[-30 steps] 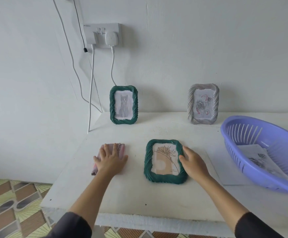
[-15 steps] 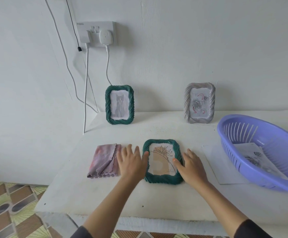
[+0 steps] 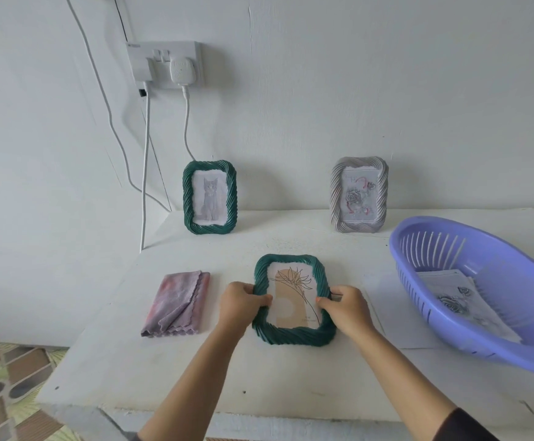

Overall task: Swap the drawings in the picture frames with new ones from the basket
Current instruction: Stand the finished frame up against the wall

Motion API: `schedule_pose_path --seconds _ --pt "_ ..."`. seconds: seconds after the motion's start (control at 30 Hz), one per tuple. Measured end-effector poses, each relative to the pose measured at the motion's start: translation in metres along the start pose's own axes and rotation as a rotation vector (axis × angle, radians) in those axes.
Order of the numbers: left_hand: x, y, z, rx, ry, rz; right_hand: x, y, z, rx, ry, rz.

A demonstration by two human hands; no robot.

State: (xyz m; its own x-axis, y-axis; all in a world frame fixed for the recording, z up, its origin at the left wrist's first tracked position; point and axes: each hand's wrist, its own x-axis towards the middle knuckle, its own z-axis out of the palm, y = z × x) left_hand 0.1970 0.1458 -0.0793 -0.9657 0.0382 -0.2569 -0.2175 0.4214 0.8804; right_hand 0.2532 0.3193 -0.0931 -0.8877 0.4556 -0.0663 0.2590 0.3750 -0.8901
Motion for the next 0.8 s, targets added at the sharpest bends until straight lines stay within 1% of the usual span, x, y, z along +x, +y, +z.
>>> schedule_pose_path --seconds 0.1,0.17,0.2,0.33,0.43,0.53,0.63,0.8 --pt "-0.002 0.013 -0.009 -0.234 -0.067 -0.031 0.006 -0.004 -0.009 0.399 -0.087 0.105" --pt "0.001 0.019 -0.013 -0.384 -0.115 -0.065 0.011 -0.005 -0.011 0.553 -0.137 0.162" --pt "0.002 0.022 -0.014 -0.430 -0.140 -0.072 0.013 -0.006 -0.012 0.586 -0.170 0.179" --pt "0.005 0.025 -0.014 -0.483 -0.154 -0.059 0.023 -0.013 -0.015 0.569 -0.293 0.136" --pt "0.008 0.031 -0.015 -0.506 -0.157 -0.027 0.038 -0.022 -0.018 0.591 -0.415 0.099" --pt "0.022 0.042 -0.019 -0.495 -0.164 0.022 0.057 -0.031 -0.017 0.624 -0.478 0.096" --pt "0.041 0.056 -0.020 -0.475 -0.172 0.057 0.077 -0.043 -0.012 0.682 -0.469 0.132" --pt "0.085 0.087 -0.016 -0.506 -0.159 0.069 0.125 -0.065 -0.001 0.708 -0.339 0.130"
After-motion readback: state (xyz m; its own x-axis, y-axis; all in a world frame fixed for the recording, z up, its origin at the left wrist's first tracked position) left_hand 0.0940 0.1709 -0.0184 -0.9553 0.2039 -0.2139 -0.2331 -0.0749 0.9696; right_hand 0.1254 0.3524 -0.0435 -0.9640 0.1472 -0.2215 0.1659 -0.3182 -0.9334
